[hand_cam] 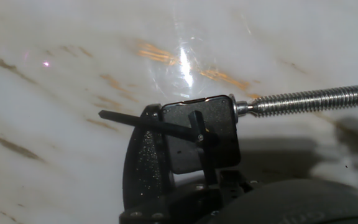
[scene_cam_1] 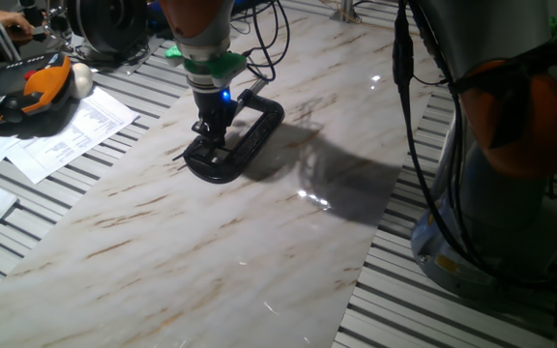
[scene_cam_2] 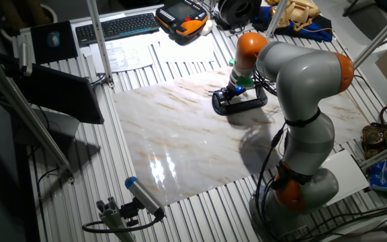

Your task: Turn the hands of a clock

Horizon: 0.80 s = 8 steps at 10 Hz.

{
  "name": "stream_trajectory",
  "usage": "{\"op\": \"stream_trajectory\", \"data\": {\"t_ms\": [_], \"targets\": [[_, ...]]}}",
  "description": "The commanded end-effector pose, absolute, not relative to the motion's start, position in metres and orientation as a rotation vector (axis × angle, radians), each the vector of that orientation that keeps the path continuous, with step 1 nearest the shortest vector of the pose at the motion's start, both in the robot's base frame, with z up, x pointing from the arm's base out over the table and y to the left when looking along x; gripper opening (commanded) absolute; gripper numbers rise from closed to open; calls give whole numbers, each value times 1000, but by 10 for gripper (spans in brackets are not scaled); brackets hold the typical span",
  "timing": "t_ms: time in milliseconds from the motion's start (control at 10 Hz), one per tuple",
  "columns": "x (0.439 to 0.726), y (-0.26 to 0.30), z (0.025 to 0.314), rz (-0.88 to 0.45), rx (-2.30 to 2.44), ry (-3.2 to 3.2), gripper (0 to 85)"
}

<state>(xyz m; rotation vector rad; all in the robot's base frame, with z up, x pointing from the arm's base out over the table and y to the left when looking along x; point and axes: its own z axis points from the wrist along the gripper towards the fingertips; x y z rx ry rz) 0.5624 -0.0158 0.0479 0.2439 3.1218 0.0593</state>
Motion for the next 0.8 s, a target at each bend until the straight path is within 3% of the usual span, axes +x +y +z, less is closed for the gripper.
{"op": "stream_trajectory", "data": {"t_ms": [0, 700], "targets": [[563, -15, 48, 59, 246, 3122, 0], [563, -17, 50, 50, 242, 3120, 0]]}}
